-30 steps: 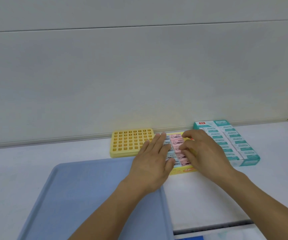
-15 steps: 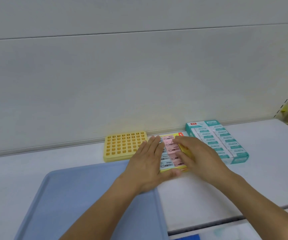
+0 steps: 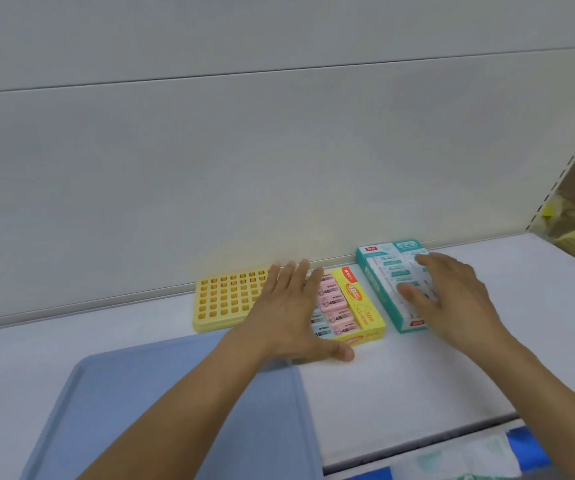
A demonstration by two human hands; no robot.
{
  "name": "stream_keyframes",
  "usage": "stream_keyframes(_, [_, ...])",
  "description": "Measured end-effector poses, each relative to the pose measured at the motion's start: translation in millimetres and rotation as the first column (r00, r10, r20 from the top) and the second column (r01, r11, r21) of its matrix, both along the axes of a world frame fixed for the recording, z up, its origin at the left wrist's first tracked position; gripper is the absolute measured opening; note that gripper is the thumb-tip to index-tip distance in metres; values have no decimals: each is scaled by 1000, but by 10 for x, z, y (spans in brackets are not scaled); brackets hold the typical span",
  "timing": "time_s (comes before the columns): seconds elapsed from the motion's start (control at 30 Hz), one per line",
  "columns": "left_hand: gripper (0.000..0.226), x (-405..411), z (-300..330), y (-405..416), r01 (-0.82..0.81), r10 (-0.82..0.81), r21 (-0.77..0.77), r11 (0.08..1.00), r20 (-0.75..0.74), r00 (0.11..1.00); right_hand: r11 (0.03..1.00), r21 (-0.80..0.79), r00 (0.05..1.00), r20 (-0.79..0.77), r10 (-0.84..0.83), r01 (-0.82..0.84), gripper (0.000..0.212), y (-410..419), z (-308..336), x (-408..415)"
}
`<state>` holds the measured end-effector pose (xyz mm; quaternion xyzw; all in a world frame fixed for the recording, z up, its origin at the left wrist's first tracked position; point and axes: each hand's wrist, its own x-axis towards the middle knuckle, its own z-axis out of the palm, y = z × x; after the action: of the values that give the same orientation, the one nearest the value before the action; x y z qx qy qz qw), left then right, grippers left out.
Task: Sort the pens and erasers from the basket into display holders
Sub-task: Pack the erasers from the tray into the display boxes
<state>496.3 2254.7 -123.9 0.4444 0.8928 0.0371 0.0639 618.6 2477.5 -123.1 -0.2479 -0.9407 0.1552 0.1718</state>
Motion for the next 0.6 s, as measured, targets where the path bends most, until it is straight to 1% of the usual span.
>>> stream_keyframes(0.07, [136,-59,46,110,14,-11,-48,999,65,998,997,-59,997,68,-49,53,63,127,-10,34])
stream_keyframes(0.13, [134,-105,68,205,14,-8,-67,998,98,995,986,-159,993,112,-36,54,59,215,-39,53])
stream_keyframes(0.2, [132,-123,79,258,3,4,-66,998,111,994,954,-298,997,79,6,18,51,261,-66,62])
stream_keyframes(0.27, [131,-114,87,266,-11,17,-49,999,127,992,938,-347,1000,29,11,-1,52,270,-93,73])
stream_keyframes(0.33, [130,-85,111,247,-25,29,-26,999,151,988,953,-302,1000,4,-5,6,52,275,-139,73])
stream_keyframes(0.43, [130,-43,213,196,-62,52,47,997,195,979,979,-203,999,14,-29,31,55,261,-217,68])
stream_keyframes(0.5, [129,-38,330,152,-102,75,116,988,215,974,983,-181,1000,16,-26,28,58,222,-236,51])
stream_keyframes(0.6, [130,-74,510,87,-171,121,205,964,235,965,985,-172,1000,-10,27,-28,54,29,-256,-8])
